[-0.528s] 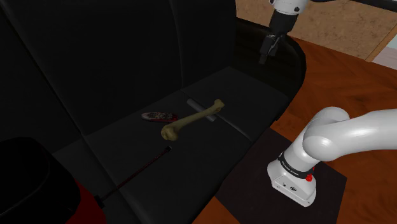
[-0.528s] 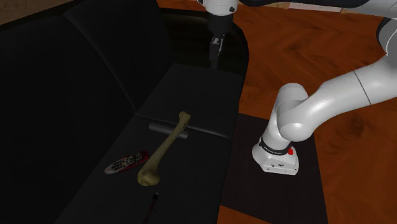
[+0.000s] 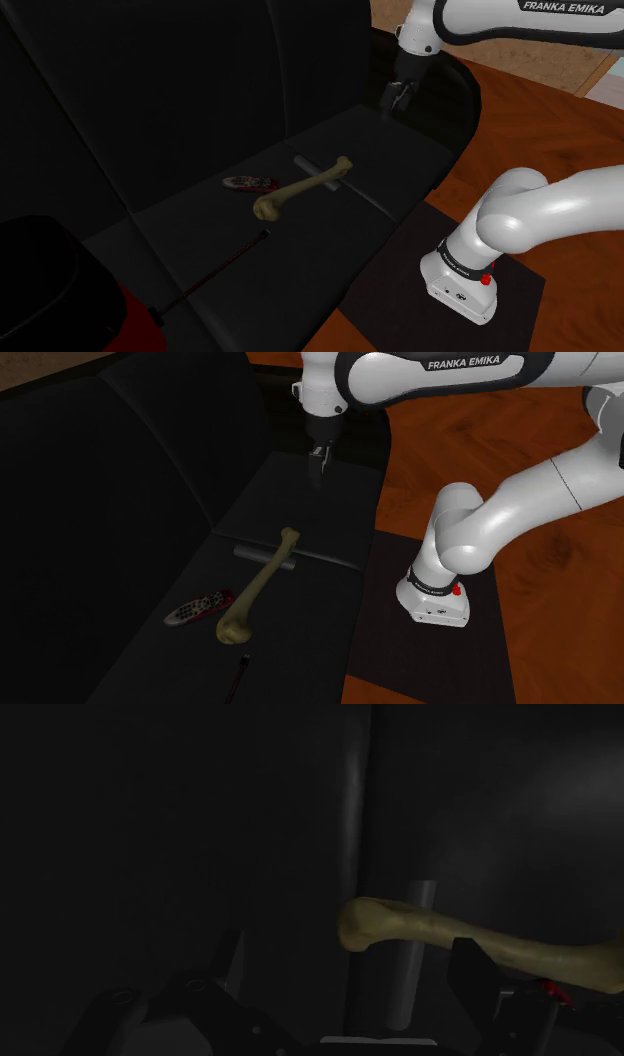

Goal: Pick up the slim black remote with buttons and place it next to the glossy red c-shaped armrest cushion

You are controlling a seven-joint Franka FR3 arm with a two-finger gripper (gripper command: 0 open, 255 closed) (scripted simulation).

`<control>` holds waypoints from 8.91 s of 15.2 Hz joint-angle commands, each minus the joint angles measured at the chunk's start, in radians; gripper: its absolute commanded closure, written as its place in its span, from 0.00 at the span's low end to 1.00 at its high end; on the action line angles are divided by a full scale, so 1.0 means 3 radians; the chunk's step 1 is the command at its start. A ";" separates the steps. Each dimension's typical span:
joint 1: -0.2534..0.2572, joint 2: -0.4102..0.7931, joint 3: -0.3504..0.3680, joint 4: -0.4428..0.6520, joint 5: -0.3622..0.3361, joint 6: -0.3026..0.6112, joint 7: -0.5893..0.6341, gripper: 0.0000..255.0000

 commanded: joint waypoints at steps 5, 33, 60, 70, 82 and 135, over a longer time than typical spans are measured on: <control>0.0058 0.0437 0.0093 -0.0231 0.0176 0.0667 0.0200 0.00; 0.0241 0.2138 0.0317 -0.0307 0.0551 0.2467 0.0520 0.00; 0.0229 0.1669 0.0296 0.0000 0.0522 0.1694 0.0575 1.00; 0.0222 0.1483 0.0282 0.0284 0.0504 0.1224 0.0608 1.00; 0.0213 0.1363 0.0264 0.0714 0.0483 0.0676 0.0647 1.00; 0.0737 0.1256 0.1323 0.2152 0.0754 -0.0660 0.2372 1.00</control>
